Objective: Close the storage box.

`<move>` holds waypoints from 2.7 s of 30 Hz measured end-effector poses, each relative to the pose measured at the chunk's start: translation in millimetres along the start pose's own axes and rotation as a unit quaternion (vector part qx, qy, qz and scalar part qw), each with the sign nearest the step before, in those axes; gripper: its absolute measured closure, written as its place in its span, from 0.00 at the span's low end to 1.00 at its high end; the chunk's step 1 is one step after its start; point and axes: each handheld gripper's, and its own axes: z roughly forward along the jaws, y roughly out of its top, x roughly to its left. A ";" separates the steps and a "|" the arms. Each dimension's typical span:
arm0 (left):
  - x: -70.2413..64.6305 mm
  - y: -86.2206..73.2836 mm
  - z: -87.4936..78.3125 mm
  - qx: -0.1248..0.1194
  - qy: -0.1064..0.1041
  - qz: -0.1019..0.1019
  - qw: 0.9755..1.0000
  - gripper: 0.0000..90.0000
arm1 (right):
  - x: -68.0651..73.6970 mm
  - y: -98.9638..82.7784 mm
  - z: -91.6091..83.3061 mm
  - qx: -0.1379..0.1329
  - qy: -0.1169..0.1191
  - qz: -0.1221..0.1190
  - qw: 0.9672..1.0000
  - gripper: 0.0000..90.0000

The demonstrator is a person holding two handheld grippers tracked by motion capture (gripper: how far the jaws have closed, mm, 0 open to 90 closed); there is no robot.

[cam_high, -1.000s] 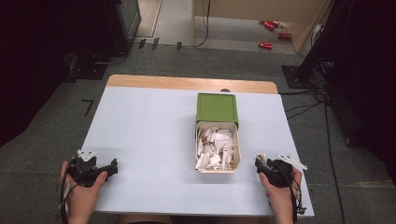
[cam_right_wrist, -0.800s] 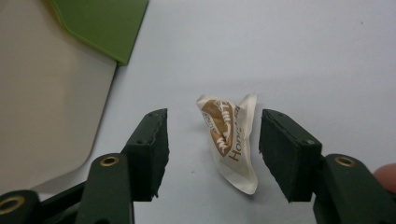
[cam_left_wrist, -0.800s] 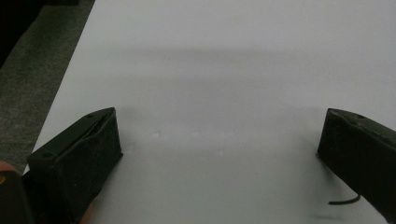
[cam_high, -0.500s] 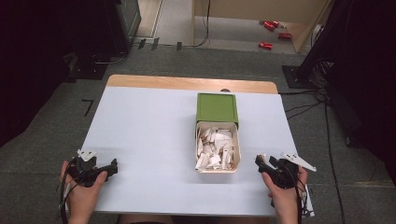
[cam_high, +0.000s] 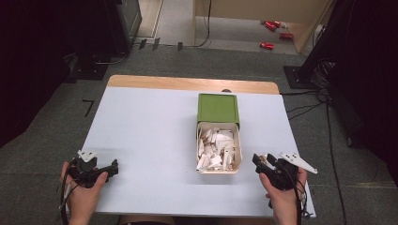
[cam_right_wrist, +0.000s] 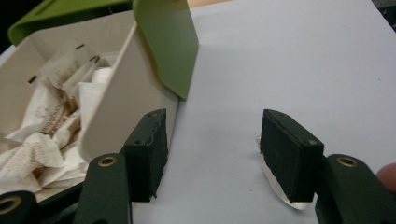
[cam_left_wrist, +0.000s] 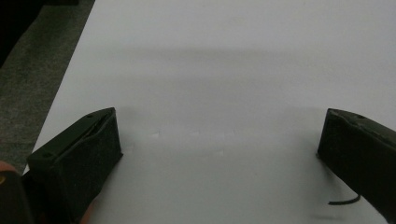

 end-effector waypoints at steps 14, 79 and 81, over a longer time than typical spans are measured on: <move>-0.1 -0.1 0.0 0.000 0.000 0.000 1.000 0.00 | 35.6 -2.4 1.4 0.002 0.010 -0.027 1.000 0.56; 0.0 0.1 0.0 0.000 0.000 0.000 1.000 0.00 | 66.6 -35.4 37.3 0.022 -0.042 -0.041 0.998 0.96; 0.1 0.1 0.0 0.000 0.000 0.000 1.000 0.00 | 67.1 -34.6 37.7 0.023 -0.043 -0.039 0.998 0.96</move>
